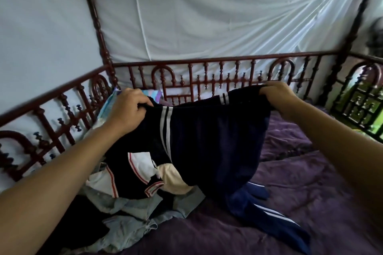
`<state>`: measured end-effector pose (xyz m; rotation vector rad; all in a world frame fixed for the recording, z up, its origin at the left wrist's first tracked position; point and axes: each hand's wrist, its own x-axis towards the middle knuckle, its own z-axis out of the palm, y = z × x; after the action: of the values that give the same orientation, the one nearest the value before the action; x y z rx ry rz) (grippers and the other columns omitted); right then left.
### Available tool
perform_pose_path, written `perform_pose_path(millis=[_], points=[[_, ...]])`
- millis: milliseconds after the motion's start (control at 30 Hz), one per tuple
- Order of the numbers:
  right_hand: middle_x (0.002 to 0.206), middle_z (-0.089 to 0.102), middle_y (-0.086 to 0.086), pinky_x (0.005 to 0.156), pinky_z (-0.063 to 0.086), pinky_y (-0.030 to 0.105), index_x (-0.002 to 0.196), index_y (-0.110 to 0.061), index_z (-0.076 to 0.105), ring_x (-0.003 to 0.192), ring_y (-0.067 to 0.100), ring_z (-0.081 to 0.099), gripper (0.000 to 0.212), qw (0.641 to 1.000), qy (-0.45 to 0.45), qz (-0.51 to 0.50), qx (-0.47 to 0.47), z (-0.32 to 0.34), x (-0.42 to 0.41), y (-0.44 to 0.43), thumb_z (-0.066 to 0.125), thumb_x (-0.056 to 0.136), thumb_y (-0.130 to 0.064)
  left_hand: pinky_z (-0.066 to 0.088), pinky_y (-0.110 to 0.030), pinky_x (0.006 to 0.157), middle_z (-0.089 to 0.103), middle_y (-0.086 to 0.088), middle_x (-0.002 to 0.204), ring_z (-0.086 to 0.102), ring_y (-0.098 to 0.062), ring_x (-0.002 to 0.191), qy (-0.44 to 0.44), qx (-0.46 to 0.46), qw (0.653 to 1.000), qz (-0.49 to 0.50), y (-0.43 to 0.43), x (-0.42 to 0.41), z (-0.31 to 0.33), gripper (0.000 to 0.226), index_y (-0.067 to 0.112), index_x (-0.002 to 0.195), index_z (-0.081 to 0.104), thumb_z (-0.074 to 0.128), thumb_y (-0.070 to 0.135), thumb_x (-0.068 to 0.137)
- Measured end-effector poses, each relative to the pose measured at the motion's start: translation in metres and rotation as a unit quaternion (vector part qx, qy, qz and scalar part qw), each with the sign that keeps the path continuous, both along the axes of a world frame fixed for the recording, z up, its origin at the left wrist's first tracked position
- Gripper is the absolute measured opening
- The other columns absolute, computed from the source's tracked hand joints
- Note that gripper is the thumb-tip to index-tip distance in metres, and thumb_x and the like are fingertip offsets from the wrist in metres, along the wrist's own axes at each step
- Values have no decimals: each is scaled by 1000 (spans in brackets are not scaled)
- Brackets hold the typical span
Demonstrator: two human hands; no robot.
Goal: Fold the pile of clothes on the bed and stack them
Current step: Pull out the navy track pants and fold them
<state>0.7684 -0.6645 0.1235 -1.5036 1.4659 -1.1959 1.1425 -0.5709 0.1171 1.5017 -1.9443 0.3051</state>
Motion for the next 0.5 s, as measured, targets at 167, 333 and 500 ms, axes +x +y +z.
perform_pose_path(millis=[167, 333, 500], points=[[86, 75, 9, 67, 58, 30, 89, -11, 75, 75, 23, 73, 27, 995, -32, 60, 69, 15, -8, 9, 83, 68, -26, 45, -38, 94, 61, -11, 101, 59, -29, 99, 38, 161, 984, -61, -6, 18, -4, 21, -4, 89, 70, 54, -9, 75], [95, 73, 18, 80, 58, 38, 99, 4, 70, 85, 29, 72, 35, 993, -34, 25, 108, 15, 5, 9, 81, 74, -18, 44, -38, 81, 49, 9, 89, 53, -17, 84, 13, 261, 964, -41, -9, 39, -18, 30, 26, 66, 54, 64, 53, 74], [89, 73, 18, 68, 60, 34, 96, 6, 69, 77, 27, 72, 18, 983, -116, 66, 124, 22, 34, 20, 69, 84, -8, 37, -33, 60, 49, 1, 71, 48, -16, 63, -75, 353, 932, -40, -24, 52, -48, 53, 14, 64, 47, 71, 61, 72]])
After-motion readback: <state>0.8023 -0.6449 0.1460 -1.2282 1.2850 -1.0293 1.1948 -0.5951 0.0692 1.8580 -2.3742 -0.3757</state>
